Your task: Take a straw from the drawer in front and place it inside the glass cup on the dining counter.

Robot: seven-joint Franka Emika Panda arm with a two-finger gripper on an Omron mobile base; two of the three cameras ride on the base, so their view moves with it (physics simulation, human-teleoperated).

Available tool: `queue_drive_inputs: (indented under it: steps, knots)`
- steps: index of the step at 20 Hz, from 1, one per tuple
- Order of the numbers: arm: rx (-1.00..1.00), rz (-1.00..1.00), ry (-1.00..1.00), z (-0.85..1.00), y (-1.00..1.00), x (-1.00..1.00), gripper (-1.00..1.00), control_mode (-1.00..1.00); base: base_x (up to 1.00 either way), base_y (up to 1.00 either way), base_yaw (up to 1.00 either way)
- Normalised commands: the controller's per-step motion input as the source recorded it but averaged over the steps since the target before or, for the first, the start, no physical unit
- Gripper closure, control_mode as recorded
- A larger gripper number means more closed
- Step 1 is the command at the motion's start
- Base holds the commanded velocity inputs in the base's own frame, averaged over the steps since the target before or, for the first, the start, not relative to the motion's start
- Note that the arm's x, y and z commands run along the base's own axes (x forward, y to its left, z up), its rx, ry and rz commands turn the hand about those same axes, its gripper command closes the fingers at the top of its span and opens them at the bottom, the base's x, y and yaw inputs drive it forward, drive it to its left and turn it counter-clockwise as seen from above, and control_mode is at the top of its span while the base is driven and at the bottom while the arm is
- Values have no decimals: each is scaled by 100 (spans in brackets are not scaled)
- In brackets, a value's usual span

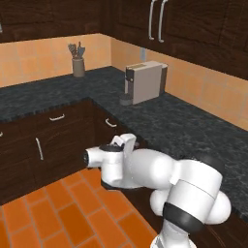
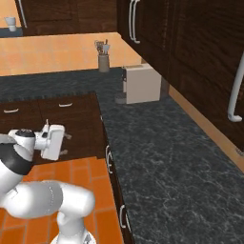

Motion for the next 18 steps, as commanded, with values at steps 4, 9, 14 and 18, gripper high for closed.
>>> queue_drive_inputs:
  steps: [4,9,14,18]
  knots:
    - [-14,-3,0,-37,-29,22,-100,-100,0,0,0]
    - [-8,-2,0,-31,-40,27,-100,-100,0,0,0]
    - [-1,-7,0,-25,-46,11,-100,-100,0,0,0]
    - [0,-14,0,-23,-47,1,-100,-100,0,0,0]
